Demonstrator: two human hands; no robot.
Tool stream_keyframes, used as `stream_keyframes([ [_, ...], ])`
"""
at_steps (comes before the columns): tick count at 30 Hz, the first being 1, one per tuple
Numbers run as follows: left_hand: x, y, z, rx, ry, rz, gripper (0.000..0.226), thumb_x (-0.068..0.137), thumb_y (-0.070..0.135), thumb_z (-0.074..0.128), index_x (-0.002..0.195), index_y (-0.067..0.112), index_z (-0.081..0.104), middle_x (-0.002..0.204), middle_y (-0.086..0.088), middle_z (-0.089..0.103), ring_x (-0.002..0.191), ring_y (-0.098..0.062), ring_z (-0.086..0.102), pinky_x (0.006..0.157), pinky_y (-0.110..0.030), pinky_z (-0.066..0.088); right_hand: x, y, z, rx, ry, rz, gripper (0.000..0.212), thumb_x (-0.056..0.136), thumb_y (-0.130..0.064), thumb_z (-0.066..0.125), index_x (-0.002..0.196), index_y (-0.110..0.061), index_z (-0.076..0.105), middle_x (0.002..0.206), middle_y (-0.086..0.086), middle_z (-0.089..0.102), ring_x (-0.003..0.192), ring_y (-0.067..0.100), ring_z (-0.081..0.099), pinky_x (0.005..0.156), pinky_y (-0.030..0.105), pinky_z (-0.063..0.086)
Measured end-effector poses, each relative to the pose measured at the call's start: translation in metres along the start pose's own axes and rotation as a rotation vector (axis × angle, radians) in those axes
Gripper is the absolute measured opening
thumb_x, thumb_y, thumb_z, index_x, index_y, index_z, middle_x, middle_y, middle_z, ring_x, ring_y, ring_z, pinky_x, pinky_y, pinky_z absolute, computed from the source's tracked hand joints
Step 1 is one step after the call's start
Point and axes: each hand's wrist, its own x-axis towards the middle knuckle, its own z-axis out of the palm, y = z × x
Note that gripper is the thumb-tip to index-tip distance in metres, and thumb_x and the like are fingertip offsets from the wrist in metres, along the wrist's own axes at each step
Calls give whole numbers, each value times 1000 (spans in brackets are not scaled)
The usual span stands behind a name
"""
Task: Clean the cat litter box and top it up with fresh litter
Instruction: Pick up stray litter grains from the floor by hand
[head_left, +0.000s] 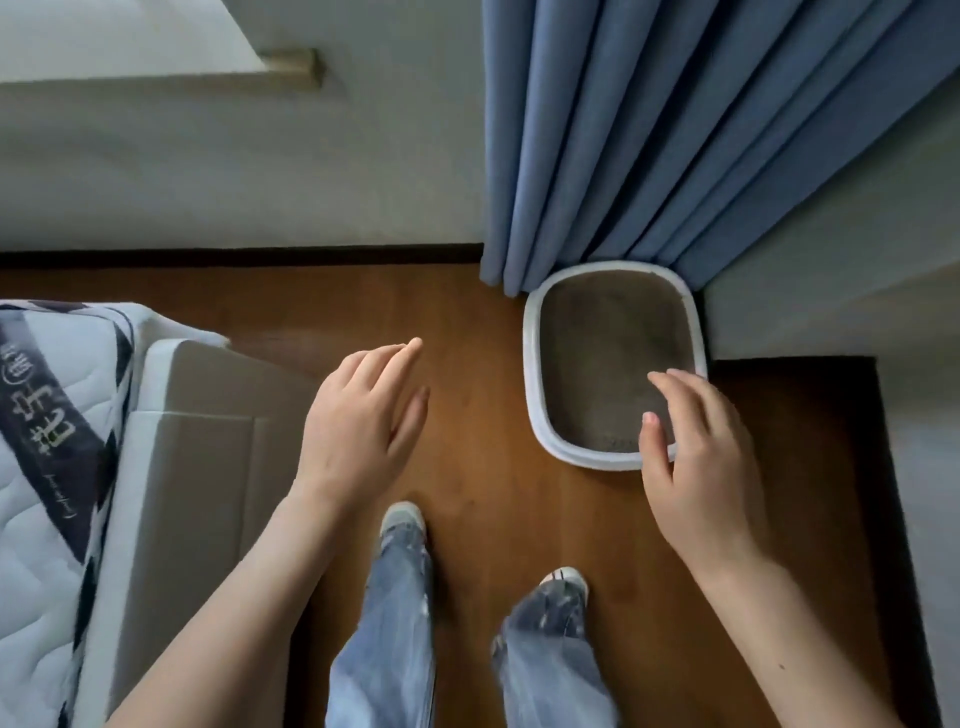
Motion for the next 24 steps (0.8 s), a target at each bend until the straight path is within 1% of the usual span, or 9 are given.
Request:
stream_keyframes([
  [3, 22, -42, 79, 24, -24, 56, 47, 96, 31, 42, 131, 4, 58, 121, -10, 65, 108, -28, 57, 89, -39, 46, 15, 29, 72, -16, -17, 12, 34, 94, -10, 53, 126, -3, 57, 127, 17, 57, 113, 29, 58, 86, 26, 44],
  [5, 34, -68, 129, 47, -21, 78, 46, 96, 30, 43, 132, 5, 57, 120, -10, 64, 108, -29, 56, 87, -39, 47, 24, 49, 121, -28, -35, 8, 35, 93, -10, 53, 127, -2, 57, 129, 18, 56, 114, 29, 57, 86, 25, 42],
  [8, 47, -103, 198, 57, -42, 92, 47, 96, 31, 43, 134, 7, 56, 121, -9, 63, 109, -29, 55, 87, -39, 47, 34, 78, 190, -59, -27, -32, 35, 94, -11, 50, 128, -2, 56, 128, 17, 55, 113, 31, 58, 90, 32, 46],
  [11, 59, -136, 268, 58, -69, 143, 48, 97, 34, 41, 137, 10, 53, 123, -9, 62, 112, -29, 56, 88, -40, 48, 42, 103, 257, -84, -14, -74, 38, 95, -16, 46, 129, -3, 55, 129, 17, 55, 112, 31, 58, 86, 41, 54],
  [14, 67, -164, 333, 64, -88, 207, 48, 98, 36, 40, 137, 10, 52, 122, -9, 62, 108, -30, 57, 86, -40, 49, 52, 126, 323, -120, -10, -115, 35, 97, -14, 46, 129, -4, 55, 128, 18, 55, 113, 32, 57, 88, 43, 53],
  [16, 71, -180, 374, 76, -88, 267, 46, 98, 33, 42, 135, 9, 52, 119, -9, 63, 105, -30, 58, 83, -41, 50, 61, 140, 365, -133, -4, -165, 37, 95, -17, 43, 127, -3, 57, 126, 18, 57, 114, 32, 55, 91, 44, 51],
  [19, 81, -208, 426, 94, -93, 389, 41, 99, 28, 44, 134, 8, 54, 109, -7, 63, 96, -27, 58, 77, -40, 51, 79, 158, 413, -158, -16, -267, 40, 93, -21, 37, 122, -3, 58, 121, 17, 60, 112, 32, 57, 92, 46, 48],
  [21, 93, -228, 453, 130, -108, 503, 36, 100, 26, 45, 129, 7, 57, 101, -6, 62, 88, -25, 56, 72, -39, 50, 97, 166, 433, -192, -43, -369, 40, 93, -21, 36, 121, -2, 59, 117, 17, 62, 109, 32, 59, 92, 46, 48],
  [24, 118, -246, 478, 128, -133, 586, 21, 99, 23, 46, 108, 9, 59, 95, -7, 60, 80, -26, 55, 66, -38, 49, 131, 172, 446, -271, -72, -517, 42, 94, -21, 36, 122, -2, 59, 117, 17, 63, 109, 31, 60, 94, 45, 48],
])
